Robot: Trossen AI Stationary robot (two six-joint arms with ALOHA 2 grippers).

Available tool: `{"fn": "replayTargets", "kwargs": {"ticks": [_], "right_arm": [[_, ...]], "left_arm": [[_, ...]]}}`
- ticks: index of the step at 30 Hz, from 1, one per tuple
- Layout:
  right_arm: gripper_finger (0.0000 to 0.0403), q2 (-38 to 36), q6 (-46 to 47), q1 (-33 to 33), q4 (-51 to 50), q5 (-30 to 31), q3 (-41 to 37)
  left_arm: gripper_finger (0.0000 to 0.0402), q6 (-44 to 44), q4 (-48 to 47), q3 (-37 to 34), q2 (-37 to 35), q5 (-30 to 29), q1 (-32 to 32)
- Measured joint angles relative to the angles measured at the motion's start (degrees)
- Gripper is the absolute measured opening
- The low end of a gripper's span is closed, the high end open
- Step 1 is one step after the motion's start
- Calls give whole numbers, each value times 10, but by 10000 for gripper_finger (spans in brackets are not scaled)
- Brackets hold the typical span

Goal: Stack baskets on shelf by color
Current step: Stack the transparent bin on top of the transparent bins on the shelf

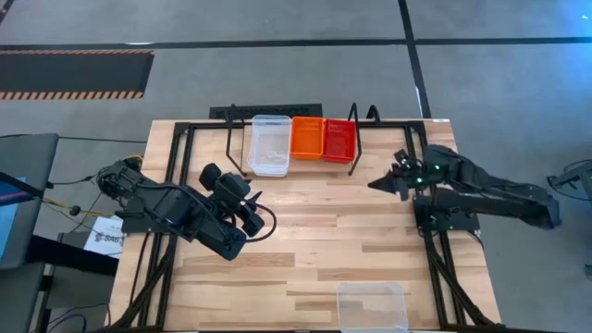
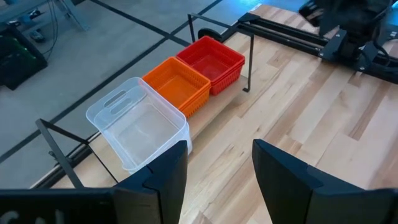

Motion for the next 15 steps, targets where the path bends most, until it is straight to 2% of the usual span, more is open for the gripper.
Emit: {"fn": "replayTargets", "kwargs": {"ticks": [7, 12, 15], "right_arm": [[0, 30, 0, 170, -83, 152, 69], [0, 96, 1, 279, -129, 237, 112], [0, 152, 2, 332, -158, 268, 135]], "left_arm": [[169, -3, 0, 0, 5, -3, 0], [169, -9, 0, 0, 5, -3, 0], [169, -9, 0, 0, 5, -3, 0]]}}
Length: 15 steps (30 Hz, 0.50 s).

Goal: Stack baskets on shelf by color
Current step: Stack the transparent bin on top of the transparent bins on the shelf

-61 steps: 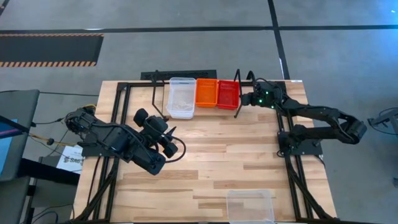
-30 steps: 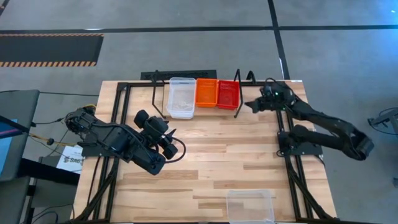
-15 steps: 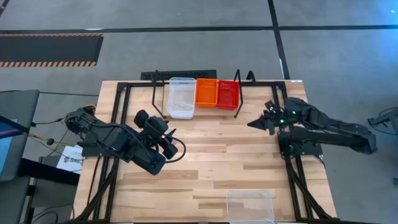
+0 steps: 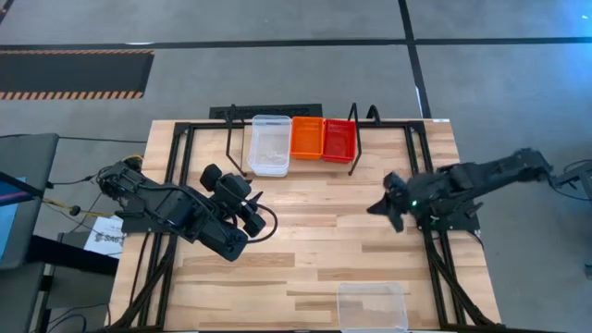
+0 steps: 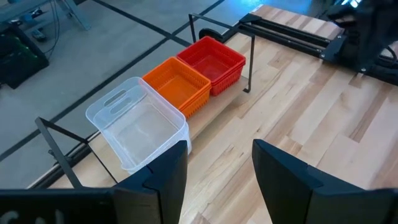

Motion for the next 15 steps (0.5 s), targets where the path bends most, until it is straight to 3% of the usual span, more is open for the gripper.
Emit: {"fn": "replayTargets", "kwargs": {"ticks": [9, 15], "right_arm": [[0, 184, 76, 124, -102, 9, 72], [0, 276, 249, 218, -245, 1, 150]], "left_arm": [[169, 0, 0, 0, 0, 1, 0], [169, 5, 0, 0, 0, 2, 0]]}}
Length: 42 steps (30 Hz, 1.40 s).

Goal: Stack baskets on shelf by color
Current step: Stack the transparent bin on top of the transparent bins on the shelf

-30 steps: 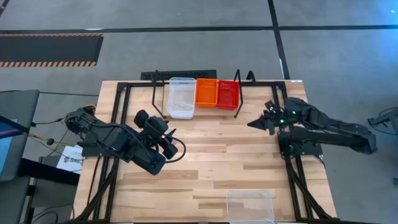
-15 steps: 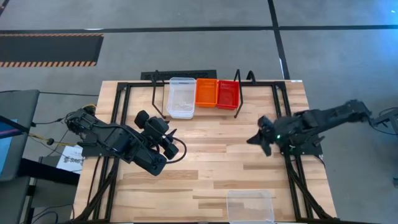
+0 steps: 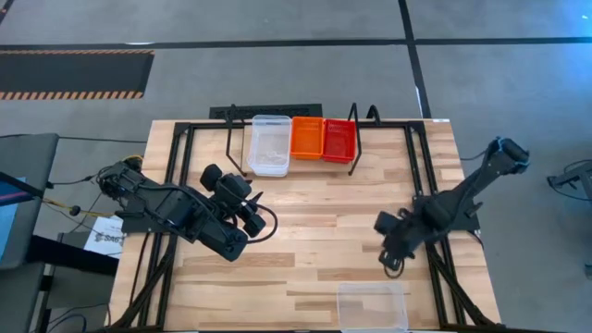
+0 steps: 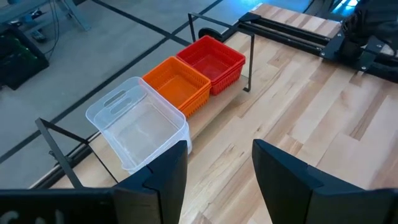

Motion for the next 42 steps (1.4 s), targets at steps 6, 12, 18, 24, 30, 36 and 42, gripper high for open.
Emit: {"fn": "replayTargets", "kwargs": {"ticks": [6, 12, 18, 24, 30, 36, 42], "right_arm": [[0, 62, 248, 94, -115, -1, 84], [14, 114, 415, 166, -125, -18, 129], [70, 166, 529, 192, -114, -59, 146], [145, 199, 545, 193, -87, -104, 156], [210, 225, 545, 192, -52, -104, 157], [229, 263, 545, 193, -24, -117, 157], [210, 292, 543, 186, -12, -122, 157]], "left_arm": [[169, 1, 0, 0, 0, 1, 0], [169, 30, 0, 0, 0, 2, 0], [169, 43, 0, 0, 0, 2, 0], [169, 64, 0, 0, 0, 2, 0], [169, 66, 0, 0, 0, 2, 0], [169, 66, 0, 0, 0, 2, 0], [169, 66, 0, 0, 0, 2, 0]]}}
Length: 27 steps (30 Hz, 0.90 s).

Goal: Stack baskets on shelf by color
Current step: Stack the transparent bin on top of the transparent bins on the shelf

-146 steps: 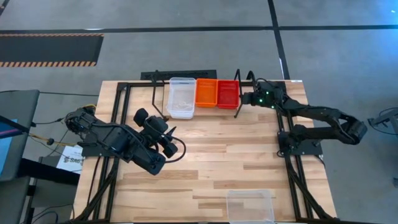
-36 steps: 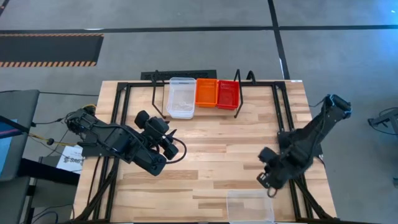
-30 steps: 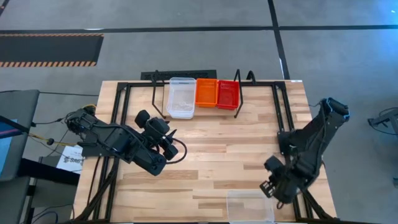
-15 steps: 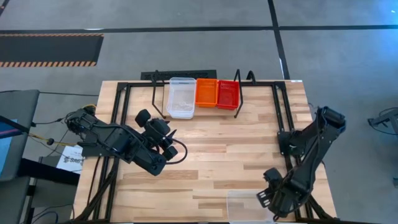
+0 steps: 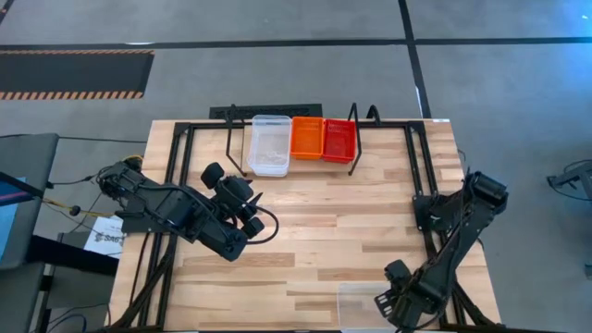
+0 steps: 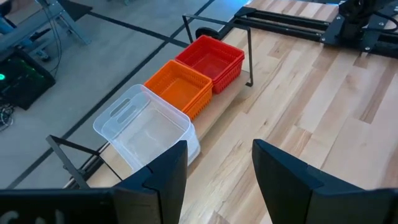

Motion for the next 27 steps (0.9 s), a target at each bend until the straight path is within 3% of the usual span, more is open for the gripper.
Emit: {"fn": "replayTargets", "kwargs": {"ticks": [5, 12, 19, 23, 27], "right_arm": [[154, 18, -25, -11, 11, -14, 0], [19, 18, -72, -36, -2, -10, 0], [7, 15, -181, -79, -55, -4, 0], [5, 6, -299, -138, -93, 13, 0], [4, -9, -452, -218, -101, 74, 4]], "left_arm": [[169, 0, 0, 0, 0, 0, 0], [169, 0, 0, 0, 0, 0, 0], [169, 0, 0, 0, 0, 3, 0], [169, 0, 0, 0, 0, 3, 0], [169, 0, 0, 0, 0, 3, 0]]}}
